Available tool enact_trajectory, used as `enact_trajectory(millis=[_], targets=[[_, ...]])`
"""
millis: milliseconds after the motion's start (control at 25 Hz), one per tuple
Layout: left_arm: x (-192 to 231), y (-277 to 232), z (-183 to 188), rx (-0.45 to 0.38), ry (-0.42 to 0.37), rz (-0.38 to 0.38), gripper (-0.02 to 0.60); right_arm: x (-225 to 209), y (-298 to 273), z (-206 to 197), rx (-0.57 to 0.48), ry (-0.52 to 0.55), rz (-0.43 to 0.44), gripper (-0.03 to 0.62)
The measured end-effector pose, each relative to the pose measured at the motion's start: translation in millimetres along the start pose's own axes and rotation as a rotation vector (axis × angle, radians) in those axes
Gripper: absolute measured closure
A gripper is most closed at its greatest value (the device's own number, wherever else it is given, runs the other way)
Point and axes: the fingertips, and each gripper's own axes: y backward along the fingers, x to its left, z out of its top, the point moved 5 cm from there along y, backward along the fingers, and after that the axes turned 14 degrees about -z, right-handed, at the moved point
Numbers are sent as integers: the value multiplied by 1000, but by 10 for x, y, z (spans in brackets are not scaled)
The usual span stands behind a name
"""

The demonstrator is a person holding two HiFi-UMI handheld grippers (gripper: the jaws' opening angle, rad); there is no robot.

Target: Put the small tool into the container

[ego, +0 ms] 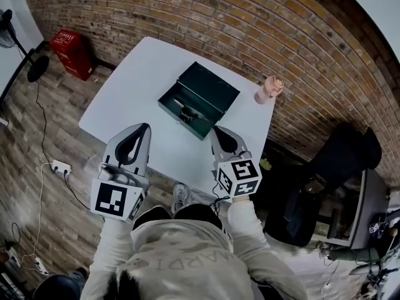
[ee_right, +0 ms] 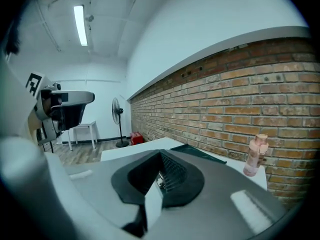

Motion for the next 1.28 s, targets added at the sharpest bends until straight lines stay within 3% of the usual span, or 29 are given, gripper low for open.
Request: enact_trajectory(millis=[1280], targets=[[-534, 534, 278, -63, -45, -102, 575, 320, 1600, 664, -301, -30, -146, 583]])
